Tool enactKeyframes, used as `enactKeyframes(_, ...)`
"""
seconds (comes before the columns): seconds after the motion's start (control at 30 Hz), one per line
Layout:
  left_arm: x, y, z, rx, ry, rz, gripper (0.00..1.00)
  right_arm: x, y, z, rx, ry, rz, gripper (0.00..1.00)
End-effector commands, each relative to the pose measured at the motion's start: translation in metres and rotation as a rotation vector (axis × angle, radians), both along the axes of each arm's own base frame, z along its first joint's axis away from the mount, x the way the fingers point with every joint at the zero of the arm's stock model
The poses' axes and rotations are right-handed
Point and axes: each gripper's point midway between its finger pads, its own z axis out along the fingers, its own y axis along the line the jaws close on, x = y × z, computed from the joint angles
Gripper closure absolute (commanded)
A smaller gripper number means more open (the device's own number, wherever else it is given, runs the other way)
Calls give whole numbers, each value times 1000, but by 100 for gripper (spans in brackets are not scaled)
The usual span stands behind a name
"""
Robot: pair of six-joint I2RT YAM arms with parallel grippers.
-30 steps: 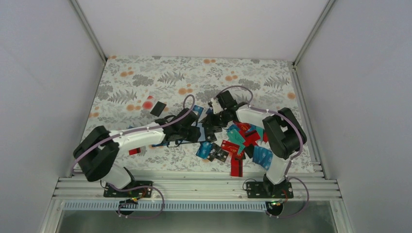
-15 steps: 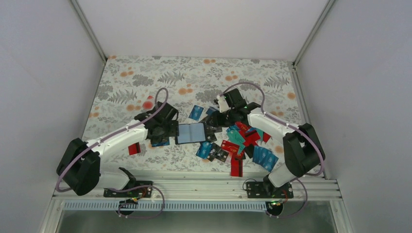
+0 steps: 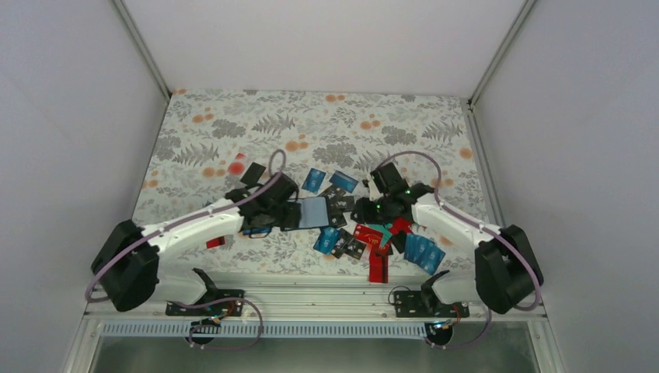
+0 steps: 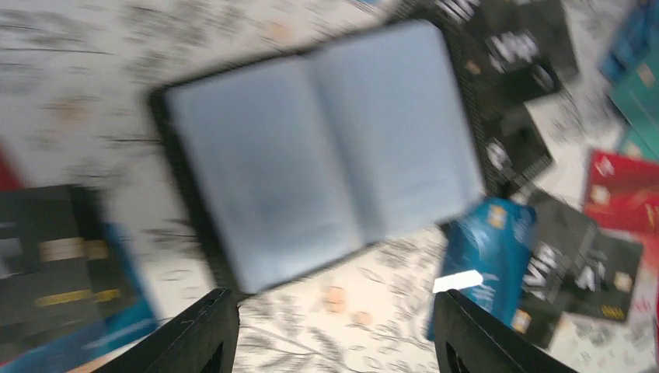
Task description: Put the credit cards into the card holder
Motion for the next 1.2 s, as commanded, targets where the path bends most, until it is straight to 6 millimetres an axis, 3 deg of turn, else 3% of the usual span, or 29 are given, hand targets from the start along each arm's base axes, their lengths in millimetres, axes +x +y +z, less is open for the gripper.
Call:
enactKeyframes(0.0, -14, -66, 5, -97, -17, -210, 38, -30, -25, -11, -48, 84, -93, 53)
enactKeyframes(0.17, -18, -120, 8, -169, -30, -319, 40, -46, -53, -18, -115, 123, -241, 49)
enactKeyframes(0.33, -10, -163, 0, -184, -19, -395, 45, -53, -77, -23, -167, 124, -371, 46)
enactKeyframes(0.43, -3, -183, -13, -185, 8, -421, 45, -45, -96, -21, -175, 88, -472, 44)
enactKeyframes(0.67, 16, -229, -31, -185, 27, -499, 46, -28, -110, -27, -58, 80, -566, 38)
enactKeyframes(0.87, 26, -260, -24, -230, 12, -563, 47, -9, -149, -24, 9, 60, -699, 39)
enactKeyframes(1.0, 31, -283, -20, -265, 5, -633, 56, -2, -159, -26, 86, 59, -741, 40)
enactKeyframes(1.17, 38, -309, -27, -274, 19, -698, 69, 1, -157, -32, 191, 79, -746, 43)
